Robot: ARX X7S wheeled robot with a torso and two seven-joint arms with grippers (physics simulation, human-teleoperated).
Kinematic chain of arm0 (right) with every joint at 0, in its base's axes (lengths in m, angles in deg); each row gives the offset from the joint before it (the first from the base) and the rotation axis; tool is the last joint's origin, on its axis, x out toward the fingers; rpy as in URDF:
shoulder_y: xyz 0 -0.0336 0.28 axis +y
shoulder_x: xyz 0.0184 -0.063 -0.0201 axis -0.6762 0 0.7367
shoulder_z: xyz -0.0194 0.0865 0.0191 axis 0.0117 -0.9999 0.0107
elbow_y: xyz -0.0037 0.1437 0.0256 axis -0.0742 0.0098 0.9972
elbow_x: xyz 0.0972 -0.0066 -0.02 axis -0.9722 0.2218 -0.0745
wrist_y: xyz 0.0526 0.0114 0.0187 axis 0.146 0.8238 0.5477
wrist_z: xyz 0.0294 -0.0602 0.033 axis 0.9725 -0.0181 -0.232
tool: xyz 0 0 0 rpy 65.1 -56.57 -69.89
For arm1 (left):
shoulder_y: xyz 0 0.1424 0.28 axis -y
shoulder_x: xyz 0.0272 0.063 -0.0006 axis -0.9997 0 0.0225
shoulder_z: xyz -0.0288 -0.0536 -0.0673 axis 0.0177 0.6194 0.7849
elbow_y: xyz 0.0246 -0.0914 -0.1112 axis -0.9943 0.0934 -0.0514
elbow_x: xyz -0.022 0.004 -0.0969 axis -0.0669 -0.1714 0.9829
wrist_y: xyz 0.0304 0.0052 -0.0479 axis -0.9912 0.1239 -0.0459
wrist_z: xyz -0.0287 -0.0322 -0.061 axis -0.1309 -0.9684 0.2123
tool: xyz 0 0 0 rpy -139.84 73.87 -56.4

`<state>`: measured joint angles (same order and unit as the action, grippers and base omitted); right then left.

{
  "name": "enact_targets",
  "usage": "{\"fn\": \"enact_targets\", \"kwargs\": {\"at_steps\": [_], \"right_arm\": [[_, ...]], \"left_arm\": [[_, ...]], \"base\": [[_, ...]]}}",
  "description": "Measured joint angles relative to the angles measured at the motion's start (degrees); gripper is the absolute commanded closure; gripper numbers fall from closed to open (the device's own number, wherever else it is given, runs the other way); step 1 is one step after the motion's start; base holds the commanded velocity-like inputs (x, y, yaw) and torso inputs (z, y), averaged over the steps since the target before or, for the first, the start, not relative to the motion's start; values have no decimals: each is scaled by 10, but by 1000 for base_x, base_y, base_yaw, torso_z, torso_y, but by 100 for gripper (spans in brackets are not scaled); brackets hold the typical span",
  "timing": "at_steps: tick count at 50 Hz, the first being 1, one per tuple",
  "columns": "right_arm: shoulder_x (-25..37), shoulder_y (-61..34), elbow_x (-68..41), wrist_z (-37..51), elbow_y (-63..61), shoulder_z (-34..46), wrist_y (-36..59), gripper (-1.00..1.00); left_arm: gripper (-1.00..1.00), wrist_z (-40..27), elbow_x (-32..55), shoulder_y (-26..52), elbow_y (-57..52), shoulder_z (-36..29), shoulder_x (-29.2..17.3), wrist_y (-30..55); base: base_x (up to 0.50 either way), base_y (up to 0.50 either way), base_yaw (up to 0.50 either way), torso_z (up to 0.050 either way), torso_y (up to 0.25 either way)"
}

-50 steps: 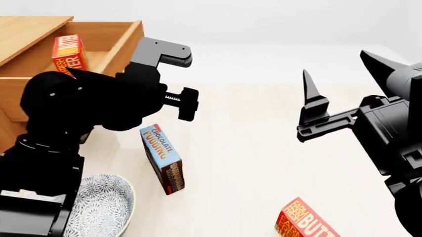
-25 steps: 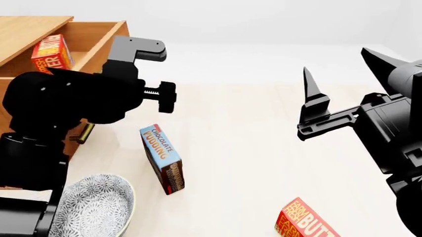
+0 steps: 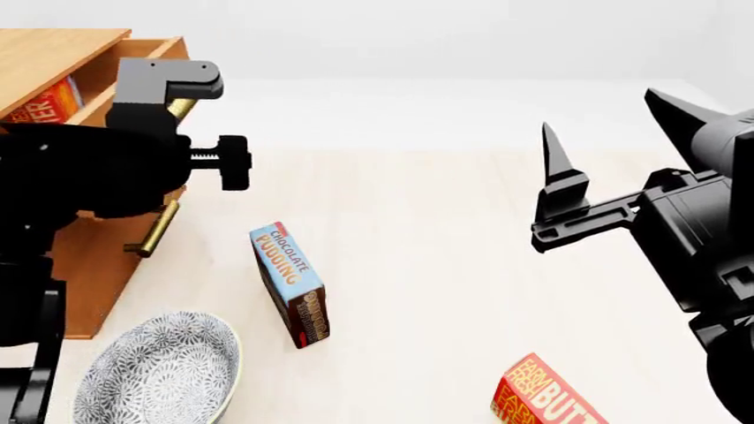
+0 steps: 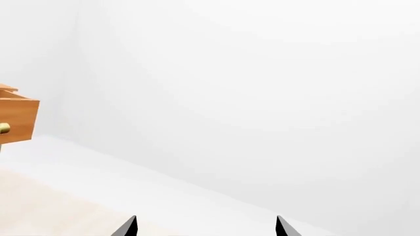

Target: Put the butter at the front in the top drawer of the cabinet and close it.

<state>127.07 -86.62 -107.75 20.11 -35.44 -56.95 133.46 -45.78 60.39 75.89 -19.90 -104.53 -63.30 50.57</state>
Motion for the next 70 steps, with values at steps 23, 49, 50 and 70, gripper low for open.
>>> {"fn": "enact_targets", "kwargs": {"at_steps": [23, 49, 50, 70], "right_arm": [[5, 11, -6, 6, -2, -5, -7, -100], [12, 4, -13, 12, 0, -1, -9, -100], [12, 3, -14, 12, 0, -1, -9, -100], [12, -9, -29, 25, -10, 3, -4, -100]], "left_arm": [[-100, -22, -76, 23, 115, 10, -63, -79], [-100, -78, -1, -23, 25, 80, -91, -129], [-100, -84, -1, -23, 7, 82, -94, -121], [-100, -184, 118, -41, -458, 116, -89, -11]], "base": [[0, 0, 0, 0, 0], [2, 6, 8, 0, 0], [0, 0, 0, 0, 0], [0, 0, 0, 0, 0]]}}
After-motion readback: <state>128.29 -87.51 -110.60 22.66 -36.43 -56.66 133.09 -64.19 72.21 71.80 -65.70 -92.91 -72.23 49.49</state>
